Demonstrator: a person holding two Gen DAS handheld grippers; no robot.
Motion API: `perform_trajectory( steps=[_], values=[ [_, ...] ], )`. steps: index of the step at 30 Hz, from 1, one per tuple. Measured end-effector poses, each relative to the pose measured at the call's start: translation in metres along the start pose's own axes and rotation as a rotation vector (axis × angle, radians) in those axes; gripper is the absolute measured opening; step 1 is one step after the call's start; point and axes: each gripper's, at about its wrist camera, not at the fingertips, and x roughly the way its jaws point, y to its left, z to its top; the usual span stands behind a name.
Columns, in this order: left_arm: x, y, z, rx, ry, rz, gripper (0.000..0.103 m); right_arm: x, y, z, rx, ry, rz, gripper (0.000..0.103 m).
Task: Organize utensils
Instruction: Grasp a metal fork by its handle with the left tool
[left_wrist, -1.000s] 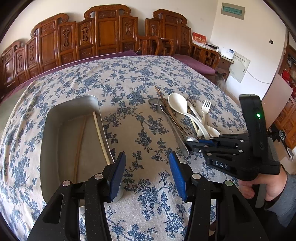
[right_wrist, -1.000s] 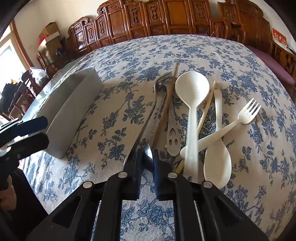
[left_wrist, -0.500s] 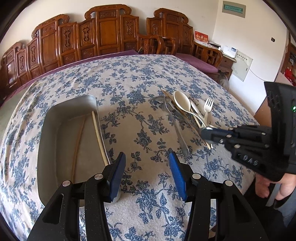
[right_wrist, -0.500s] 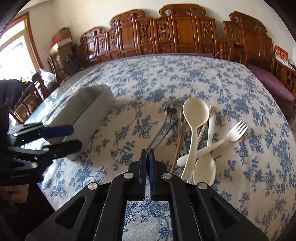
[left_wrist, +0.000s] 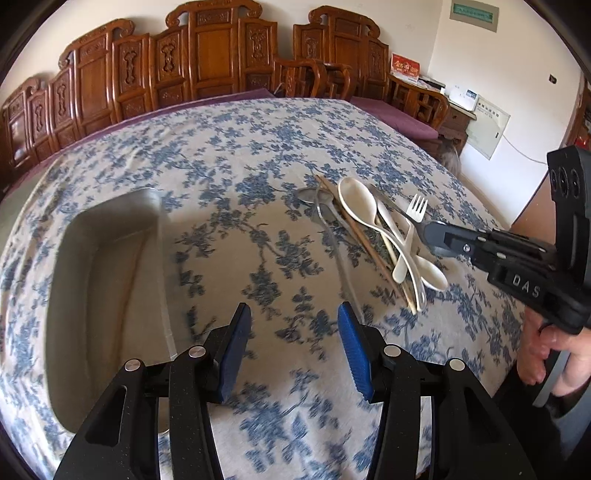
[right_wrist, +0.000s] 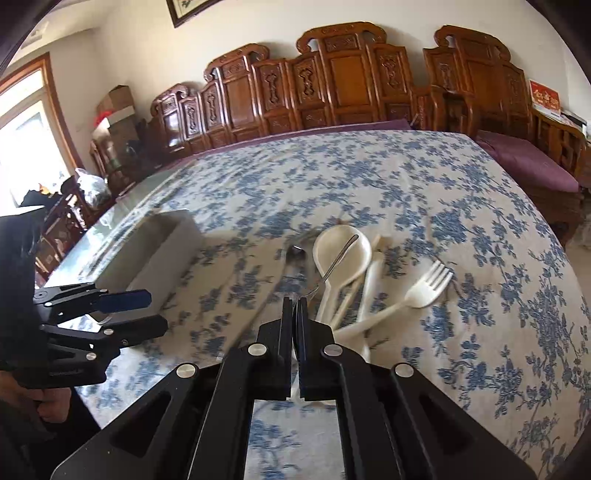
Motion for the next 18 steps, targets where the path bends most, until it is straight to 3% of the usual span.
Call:
perform_trajectory(
  steps=[5, 9, 18],
  values=[
    [0.024, -0.016, 0.01, -0.005, 0.049, -0.05, 0.034, 0.001, -0.016, -0.003, 0.037, 0.004, -0.009, 0.003],
    [0.04, -0.036, 0.014, 0.019, 0.076, -0.06, 0.032, 0.0, -0.023, -0.004, 0.06, 0.002, -0.007, 0.003],
    [0.064, -0.049, 0.012, 0.056, 0.135, 0.063, 0.005, 0.002, -0.019, -0.002, 0.071, -0.004, 0.021, 0.003]
  ],
)
